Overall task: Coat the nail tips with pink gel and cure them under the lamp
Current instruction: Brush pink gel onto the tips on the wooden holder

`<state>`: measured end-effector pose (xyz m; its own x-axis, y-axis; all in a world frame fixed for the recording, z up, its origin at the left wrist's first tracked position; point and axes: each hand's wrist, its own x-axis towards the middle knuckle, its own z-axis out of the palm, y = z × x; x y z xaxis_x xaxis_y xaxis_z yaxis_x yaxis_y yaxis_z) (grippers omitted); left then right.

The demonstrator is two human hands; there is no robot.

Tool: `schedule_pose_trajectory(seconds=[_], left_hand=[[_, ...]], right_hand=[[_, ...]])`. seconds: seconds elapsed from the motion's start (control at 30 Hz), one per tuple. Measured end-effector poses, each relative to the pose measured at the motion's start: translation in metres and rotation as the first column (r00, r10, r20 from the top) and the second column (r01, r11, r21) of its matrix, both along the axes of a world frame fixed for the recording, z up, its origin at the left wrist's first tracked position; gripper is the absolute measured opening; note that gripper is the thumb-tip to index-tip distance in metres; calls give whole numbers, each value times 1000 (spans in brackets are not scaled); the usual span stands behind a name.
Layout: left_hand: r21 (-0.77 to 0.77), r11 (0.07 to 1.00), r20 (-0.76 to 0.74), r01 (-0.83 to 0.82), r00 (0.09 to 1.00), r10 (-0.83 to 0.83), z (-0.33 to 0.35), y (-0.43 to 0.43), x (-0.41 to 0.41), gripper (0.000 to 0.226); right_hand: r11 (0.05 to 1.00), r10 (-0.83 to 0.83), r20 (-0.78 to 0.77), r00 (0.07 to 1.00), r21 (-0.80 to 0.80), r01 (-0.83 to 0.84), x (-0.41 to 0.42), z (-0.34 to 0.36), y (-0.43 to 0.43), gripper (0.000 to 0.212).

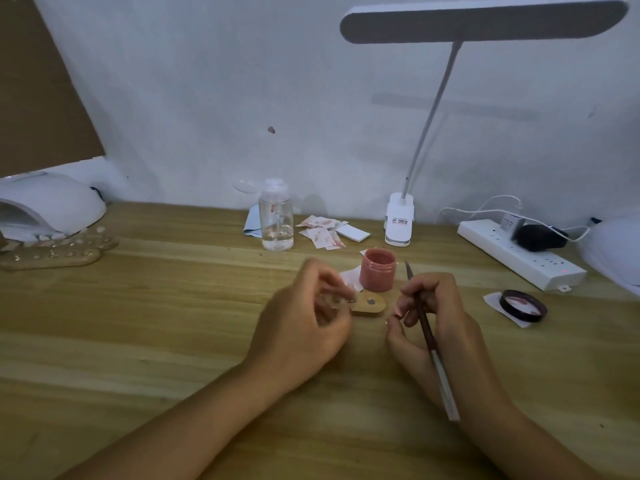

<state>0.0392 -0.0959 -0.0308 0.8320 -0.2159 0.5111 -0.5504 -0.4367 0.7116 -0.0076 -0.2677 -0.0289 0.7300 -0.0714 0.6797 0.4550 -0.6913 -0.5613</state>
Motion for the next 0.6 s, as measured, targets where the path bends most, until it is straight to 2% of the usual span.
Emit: schedule_pose_trajectory(seconds=[0.07,0.1,0.2,0.27,0.43,0.6], left_hand=[[-35,979,44,-199,979,201,6,13,13,34],[-11,965,6,-263,965,263,7,21,20,42],[306,920,-177,-243,936,305,2,35,35,68],[394,904,-202,-168,943,263,-4,36,37,68],[356,934,-164,9,985,54,-6,33,32,44],[348,936,-26,48,999,-42,-7,30,26,49]], right_hand=[[1000,-1,-12,1000,25,1,1,2,-2,49],[1000,0,-14,1000,13,0,1,3,-3,49],[999,-7,-34,999,-31,5,1,5,-8,48],[997,-16,-57,998,-73,12,1,5,-10,46],[991,-49,-114,992,-129,34,1,5,-14,44],[991,-58,-133,989,-131,40,4,3,-16,43]])
